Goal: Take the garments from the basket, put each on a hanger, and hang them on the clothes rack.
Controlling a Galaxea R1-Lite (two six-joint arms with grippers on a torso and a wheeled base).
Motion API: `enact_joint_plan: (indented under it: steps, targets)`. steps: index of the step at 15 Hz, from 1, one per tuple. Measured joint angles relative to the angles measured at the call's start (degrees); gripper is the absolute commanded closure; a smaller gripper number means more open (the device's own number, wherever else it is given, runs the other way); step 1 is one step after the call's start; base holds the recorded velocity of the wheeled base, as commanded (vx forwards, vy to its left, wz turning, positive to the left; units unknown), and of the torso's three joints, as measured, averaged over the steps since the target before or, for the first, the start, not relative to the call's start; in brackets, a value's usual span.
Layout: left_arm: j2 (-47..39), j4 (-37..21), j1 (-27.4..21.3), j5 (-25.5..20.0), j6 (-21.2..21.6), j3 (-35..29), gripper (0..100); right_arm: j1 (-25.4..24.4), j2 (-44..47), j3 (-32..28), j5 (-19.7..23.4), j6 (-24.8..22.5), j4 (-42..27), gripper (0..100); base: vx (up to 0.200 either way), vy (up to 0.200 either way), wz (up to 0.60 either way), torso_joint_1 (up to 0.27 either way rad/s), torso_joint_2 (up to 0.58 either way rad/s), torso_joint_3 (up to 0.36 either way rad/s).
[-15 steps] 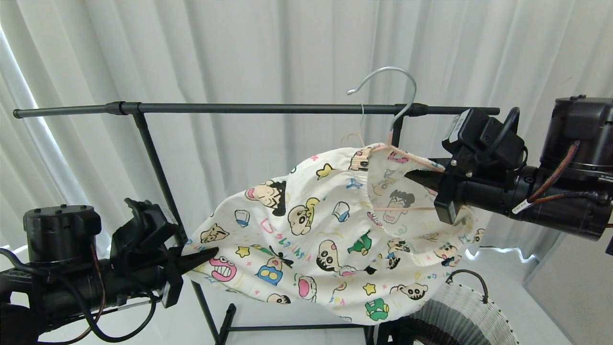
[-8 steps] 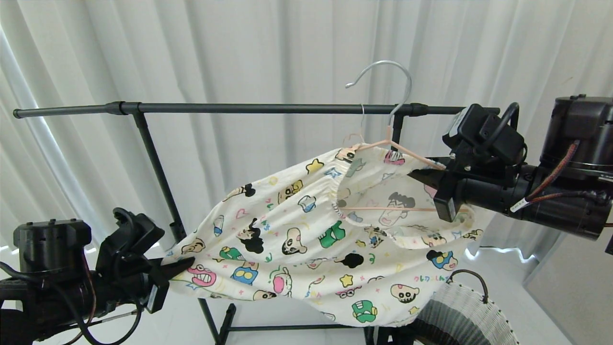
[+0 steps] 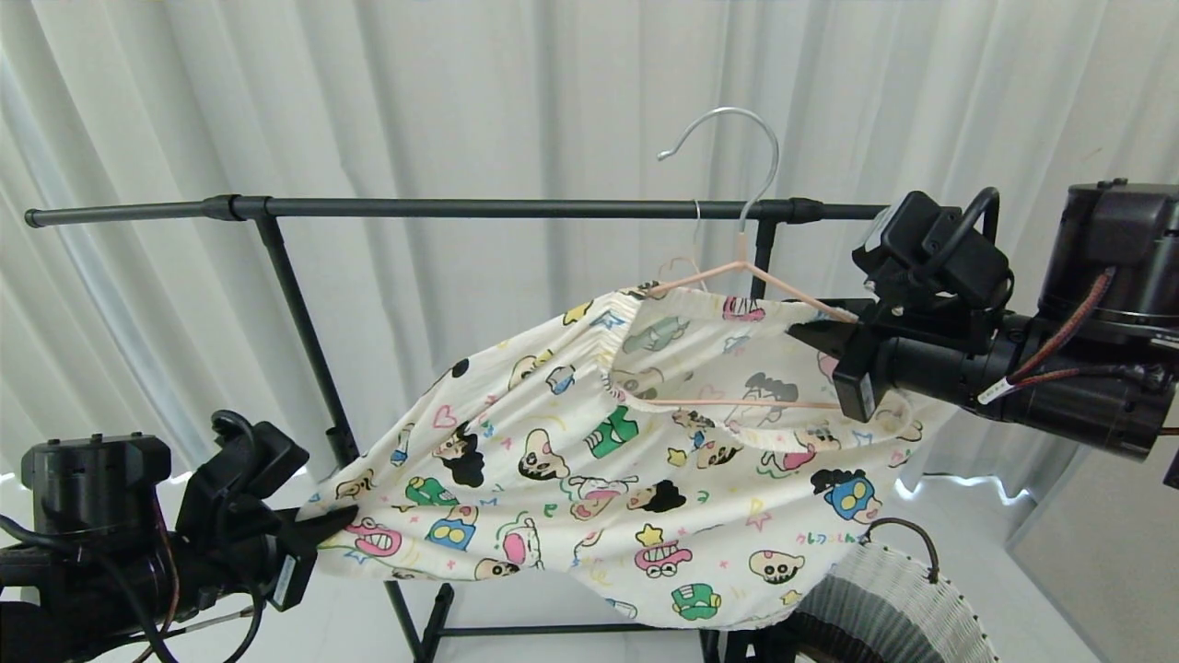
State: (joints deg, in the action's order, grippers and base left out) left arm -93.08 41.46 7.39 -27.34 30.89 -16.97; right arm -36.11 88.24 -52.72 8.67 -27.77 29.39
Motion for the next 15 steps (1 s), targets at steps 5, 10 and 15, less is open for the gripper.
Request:
enact_joint_plan:
  steps: [5,10,15]
  targets:
    - [1.05,-0.05,0.0,-0.18,-0.78,0.13,0,-0.13,0.11,-0.02,-0.35,0.1,0.13,100,0.0,0.0,0.0,0.0,0.0,0.0]
    - [5.92,-0.02,-0.43,-0.11,-15.95,-0.91,0,-0.09,0.55,0.13,-2.35,1.83,0.06,100,0.0,0.0,0.0,0.0,0.0,0.0]
    - [12.2,0.0,-0.22,2.63,-21.19,-1.33,0,-0.11,2.56,0.41,-7.22,3.68,-0.2,100,0.0,0.0,0.0,0.0,0.0,0.0]
